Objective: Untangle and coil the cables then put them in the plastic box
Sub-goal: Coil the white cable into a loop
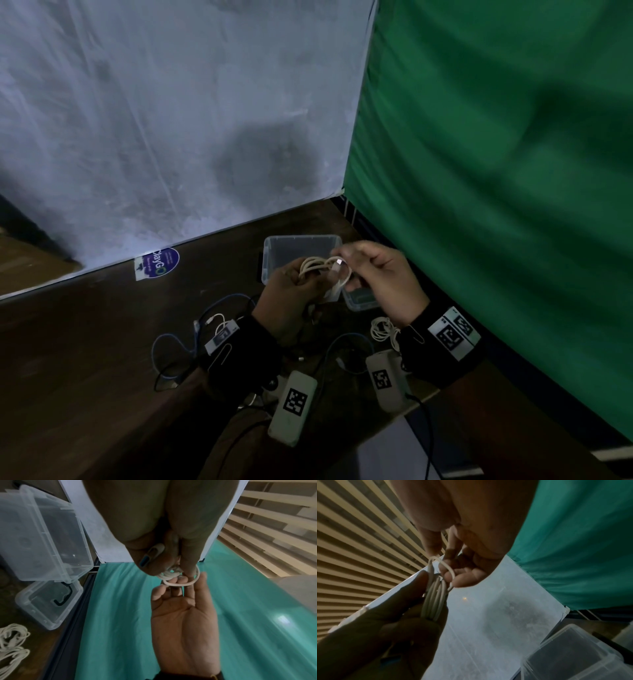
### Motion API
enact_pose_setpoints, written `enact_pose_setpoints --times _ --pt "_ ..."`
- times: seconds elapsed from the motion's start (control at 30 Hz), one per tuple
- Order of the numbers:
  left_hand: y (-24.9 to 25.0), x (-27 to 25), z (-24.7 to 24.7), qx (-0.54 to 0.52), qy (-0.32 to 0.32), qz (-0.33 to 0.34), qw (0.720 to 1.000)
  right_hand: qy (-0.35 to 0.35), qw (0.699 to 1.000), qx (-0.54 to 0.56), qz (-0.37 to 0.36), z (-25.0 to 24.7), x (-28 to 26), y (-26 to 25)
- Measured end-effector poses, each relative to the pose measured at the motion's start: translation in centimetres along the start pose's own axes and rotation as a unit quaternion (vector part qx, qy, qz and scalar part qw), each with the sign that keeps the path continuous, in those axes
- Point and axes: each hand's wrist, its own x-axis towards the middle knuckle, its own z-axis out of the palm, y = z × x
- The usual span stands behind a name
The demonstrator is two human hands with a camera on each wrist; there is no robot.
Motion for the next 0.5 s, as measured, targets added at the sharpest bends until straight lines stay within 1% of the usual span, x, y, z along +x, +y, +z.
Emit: enact_pose_setpoints --times 0.07,0.17,0.27,0.37,0.4,0.43,0.5 --pt "0.06 -0.11 0.17 0.007 0.004 0.006 1.000 -0.005 1.000 -0.011 -0.006 -0.16 -0.12 -0.05" --pt "0.05 -0.17 0.33 0.014 0.006 0.007 1.000 0.010 0.998 -0.021 -0.053 -0.12 -0.19 -0.09" --pt "0.25 0.05 0.32 0.028 0.014 0.001 1.000 0.036 0.991 -0.083 -0.102 0.05 -0.31 -0.15" --pt "0.64 0.24 0.24 0.041 0.016 -0.001 0.999 0.042 0.978 -0.142 -0.148 0.57 -0.70 -0.34" --pt "0.59 0.31 0.10 0.036 0.019 0.000 0.999 0.045 0.978 -0.141 -0.146 0.66 -0.67 -0.35" --pt "0.47 0.42 -0.06 0.026 0.025 0.002 0.999 0.052 0.983 -0.122 -0.126 0.63 -0.54 -0.38" --pt "0.35 0.55 -0.27 0.008 0.037 0.001 0.999 0.042 0.996 -0.069 -0.047 0.53 -0.36 -0.44"
